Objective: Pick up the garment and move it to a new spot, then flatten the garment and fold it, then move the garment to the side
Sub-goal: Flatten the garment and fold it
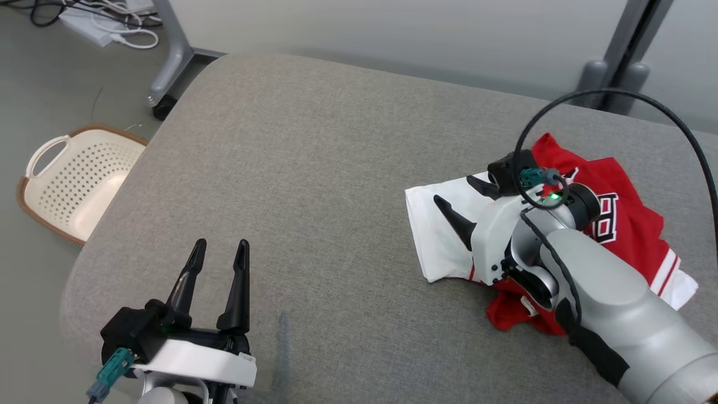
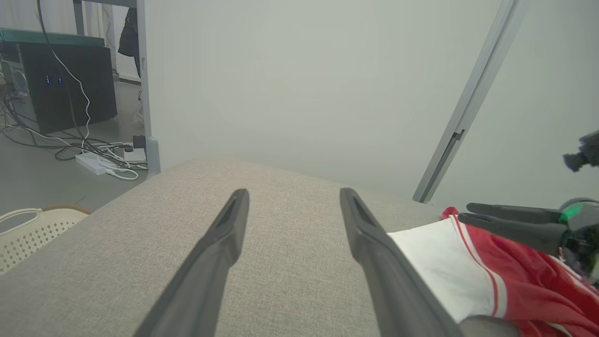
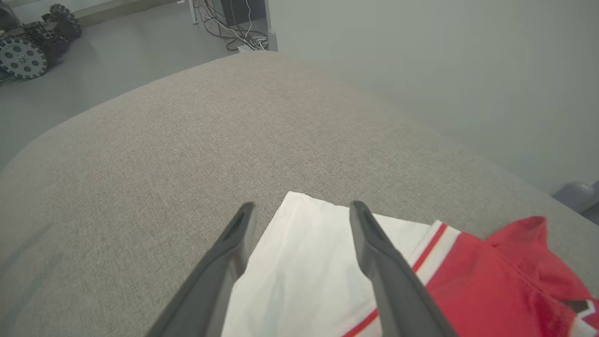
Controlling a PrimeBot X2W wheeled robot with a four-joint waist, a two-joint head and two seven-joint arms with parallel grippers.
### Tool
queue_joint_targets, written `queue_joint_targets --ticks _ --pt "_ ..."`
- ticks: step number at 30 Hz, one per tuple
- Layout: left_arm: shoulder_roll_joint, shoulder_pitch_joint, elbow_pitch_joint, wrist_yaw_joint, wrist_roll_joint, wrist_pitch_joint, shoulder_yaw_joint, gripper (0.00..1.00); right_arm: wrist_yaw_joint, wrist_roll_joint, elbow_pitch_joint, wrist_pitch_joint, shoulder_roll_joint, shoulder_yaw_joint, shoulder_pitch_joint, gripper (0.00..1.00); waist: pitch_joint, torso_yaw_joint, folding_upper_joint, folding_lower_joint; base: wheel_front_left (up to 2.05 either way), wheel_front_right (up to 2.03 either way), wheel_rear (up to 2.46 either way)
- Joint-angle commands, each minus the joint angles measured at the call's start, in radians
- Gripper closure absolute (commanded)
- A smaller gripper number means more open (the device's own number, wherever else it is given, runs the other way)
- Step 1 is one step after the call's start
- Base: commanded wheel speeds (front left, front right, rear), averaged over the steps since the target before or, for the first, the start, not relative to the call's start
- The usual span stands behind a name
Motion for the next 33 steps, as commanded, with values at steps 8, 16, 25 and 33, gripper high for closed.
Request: queue_joint_targets --ticks 8,16,25,33 --pt "0.002 -0.042 0.004 0.009 -0.030 0.000 -0.017 0.00 0.000 0.122 0.208 0.160 0.049 0.042 -0.087 0.00 0.056 0.087 0.0000 0.0000 0.00 0.00 0.00" --pt "0.002 -0.051 0.003 0.016 -0.041 0.000 -0.017 0.00 0.000 0.221 0.322 0.359 0.088 0.083 -0.070 0.00 0.071 0.113 0.0000 0.0000 0.00 0.00 0.00" --pt "0.003 -0.054 0.000 0.023 -0.042 0.000 -0.013 0.00 0.001 0.233 0.336 0.388 0.102 0.145 -0.084 1.00 0.070 0.104 0.0000 0.0000 0.00 0.00 0.00" --pt "0.003 -0.036 0.007 0.014 -0.020 0.000 0.004 0.00 0.000 0.240 0.308 0.138 0.105 0.123 -0.160 1.00 0.028 0.038 0.0000 0.0000 0.00 0.00 0.00"
